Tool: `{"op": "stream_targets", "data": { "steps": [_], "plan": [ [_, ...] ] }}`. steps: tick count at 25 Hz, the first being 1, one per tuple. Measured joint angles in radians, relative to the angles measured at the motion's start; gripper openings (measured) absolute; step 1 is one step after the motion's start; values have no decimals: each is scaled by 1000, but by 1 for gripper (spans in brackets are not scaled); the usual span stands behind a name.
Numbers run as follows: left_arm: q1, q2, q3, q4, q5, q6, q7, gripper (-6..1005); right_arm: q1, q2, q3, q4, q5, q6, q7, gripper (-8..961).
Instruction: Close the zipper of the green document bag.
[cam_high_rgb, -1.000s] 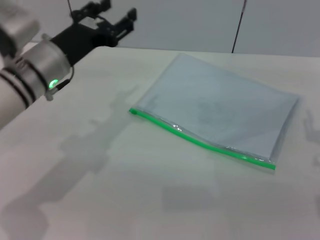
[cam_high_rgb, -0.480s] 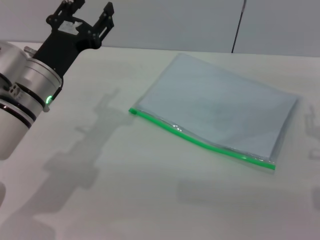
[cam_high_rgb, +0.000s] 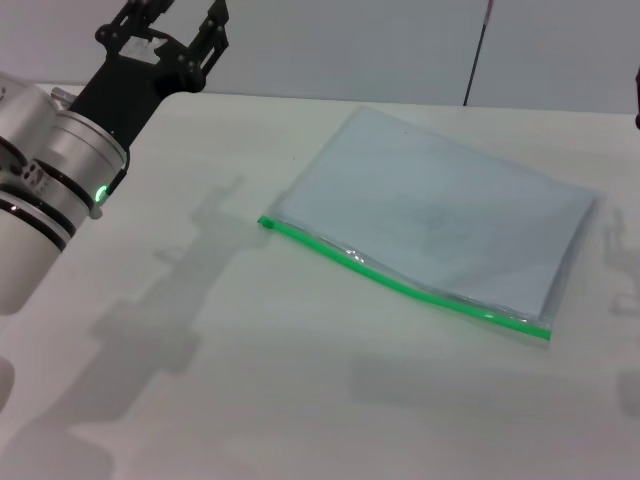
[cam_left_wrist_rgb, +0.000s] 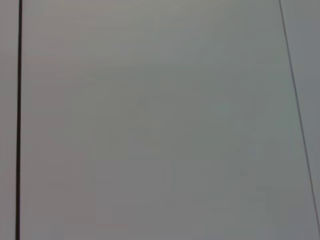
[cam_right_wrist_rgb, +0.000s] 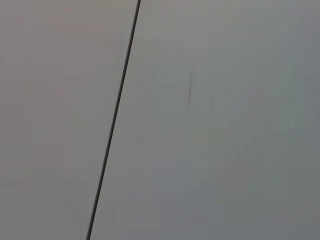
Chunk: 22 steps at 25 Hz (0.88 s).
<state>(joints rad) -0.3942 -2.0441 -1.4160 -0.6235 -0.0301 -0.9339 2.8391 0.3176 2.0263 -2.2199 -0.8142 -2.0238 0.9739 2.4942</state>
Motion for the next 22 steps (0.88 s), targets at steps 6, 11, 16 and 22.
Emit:
{"op": "stream_targets", "data": {
  "steps": [6,11,16,22],
  "plan": [
    [-37,3,16,54,6,-13,-4,621,2,0,-1,3,1,1,0,499],
    [-62,4,27,90,5,-22,-7,579,9,0,-4,8,1,1,0,499],
    [-73,5,38,98,8,-23,-7,582,17,0,-7,21,11,1,8,500],
    [-89,8,53,117,8,-24,-7,584,27,0,-9,33,16,-4,24,500]
  ]
}}
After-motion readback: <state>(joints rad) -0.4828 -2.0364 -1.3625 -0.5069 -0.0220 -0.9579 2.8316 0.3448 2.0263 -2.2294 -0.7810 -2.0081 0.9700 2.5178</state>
